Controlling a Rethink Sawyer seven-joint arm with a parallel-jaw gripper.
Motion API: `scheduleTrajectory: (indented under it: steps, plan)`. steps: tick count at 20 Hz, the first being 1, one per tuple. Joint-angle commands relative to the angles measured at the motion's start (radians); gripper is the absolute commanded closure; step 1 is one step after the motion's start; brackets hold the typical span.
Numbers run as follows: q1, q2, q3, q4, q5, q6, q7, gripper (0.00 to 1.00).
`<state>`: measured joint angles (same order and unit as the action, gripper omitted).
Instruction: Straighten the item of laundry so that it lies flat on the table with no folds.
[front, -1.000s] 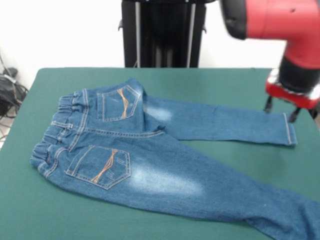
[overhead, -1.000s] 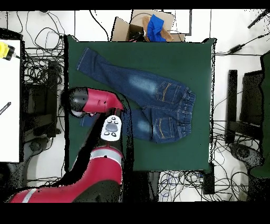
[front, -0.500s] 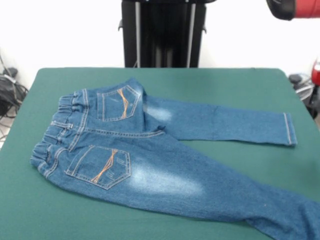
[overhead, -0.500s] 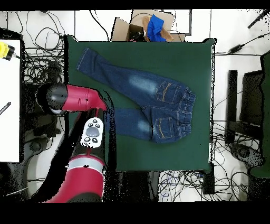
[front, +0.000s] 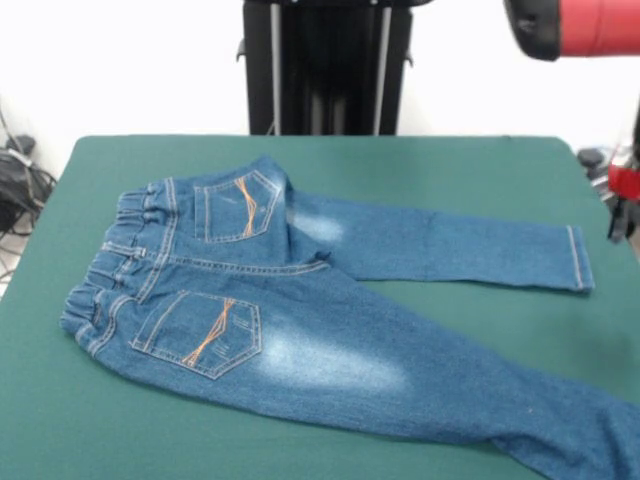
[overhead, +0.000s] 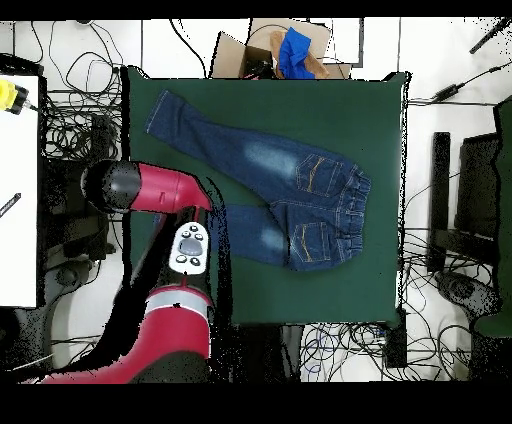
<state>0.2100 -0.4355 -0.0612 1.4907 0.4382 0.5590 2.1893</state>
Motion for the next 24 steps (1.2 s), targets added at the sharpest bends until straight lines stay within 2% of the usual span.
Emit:
scheduleTrajectory:
  steps: [1, 9, 10, 18, 24]
  plan:
    - [-0.092, 0.049, 0.156, 0.190, -0.012, -0.162, 0.067, 0.00]
    - [-0.137, 0.030, 0.163, 0.220, -0.066, -0.188, 0.043, 0.00]
    - [-0.149, 0.026, 0.173, 0.228, -0.076, -0.191, 0.044, 1.00]
    - [-0.218, 0.020, 0.216, 0.278, -0.113, -0.213, 0.016, 1.00]
    - [-0.234, -0.033, 0.221, 0.349, -0.149, -0.200, 0.037, 1.00]
